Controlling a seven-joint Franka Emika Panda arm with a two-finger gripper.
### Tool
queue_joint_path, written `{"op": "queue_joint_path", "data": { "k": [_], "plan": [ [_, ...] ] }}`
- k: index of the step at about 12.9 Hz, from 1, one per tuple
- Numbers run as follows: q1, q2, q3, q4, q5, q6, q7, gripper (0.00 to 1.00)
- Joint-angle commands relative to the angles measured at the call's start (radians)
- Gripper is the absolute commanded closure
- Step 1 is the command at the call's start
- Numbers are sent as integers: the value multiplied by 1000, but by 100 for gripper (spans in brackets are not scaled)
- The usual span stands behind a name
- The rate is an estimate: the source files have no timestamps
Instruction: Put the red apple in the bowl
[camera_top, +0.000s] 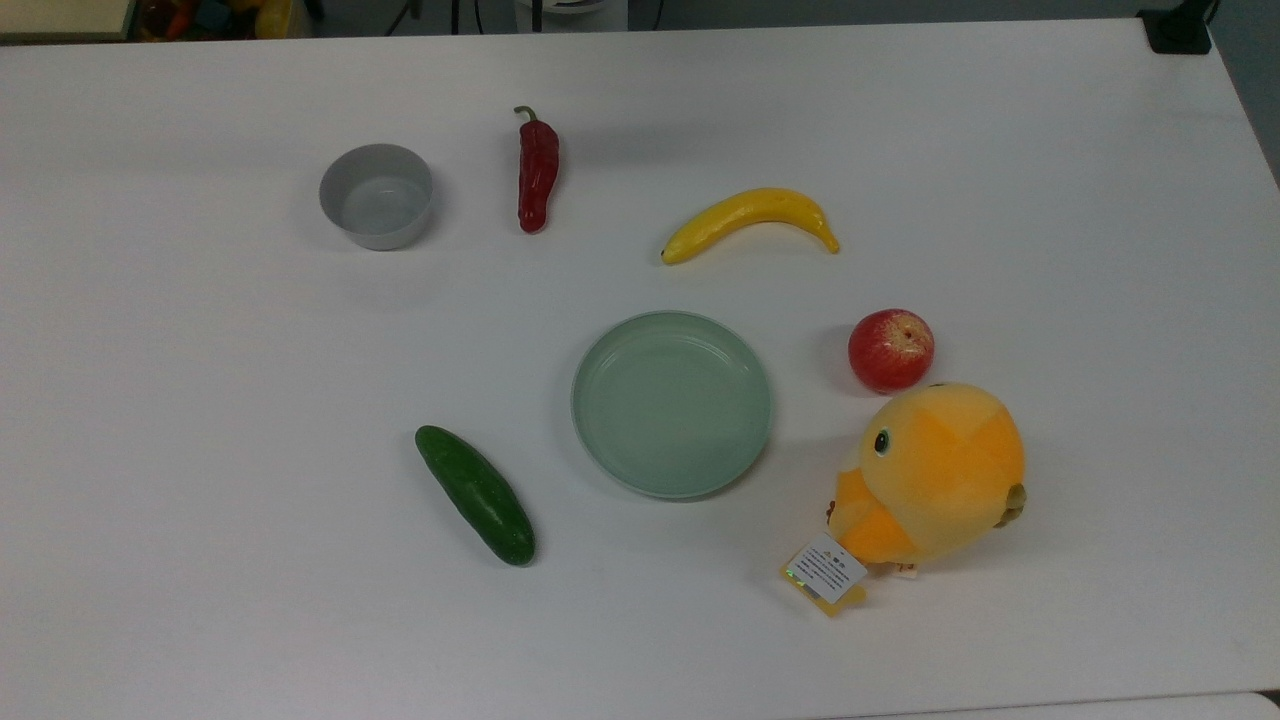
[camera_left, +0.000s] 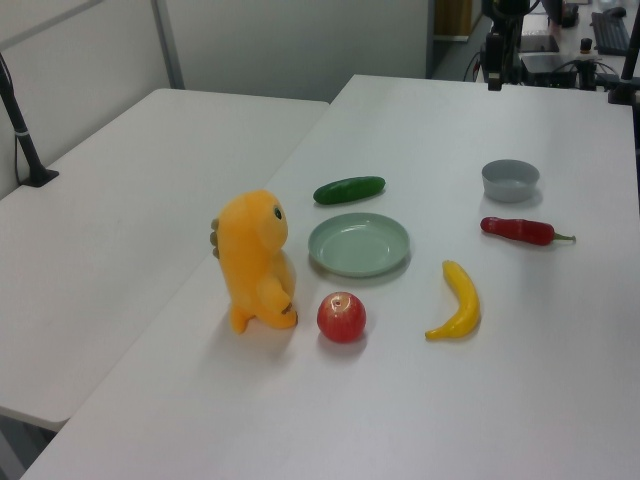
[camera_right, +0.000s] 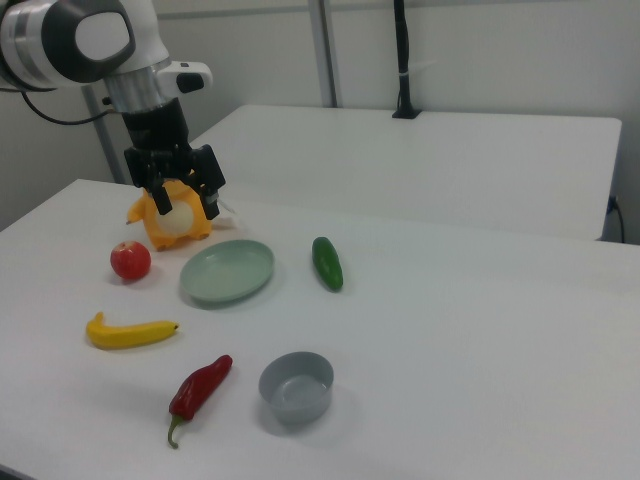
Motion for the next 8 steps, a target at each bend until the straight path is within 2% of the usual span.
{"op": "queue_joint_path", "data": {
  "k": [1,8],
  "plan": [
    [4,-9,-7,-3,2,-9,3,0],
    [-6,-8,-7,-3,2,-9,5,0]
  ]
}}
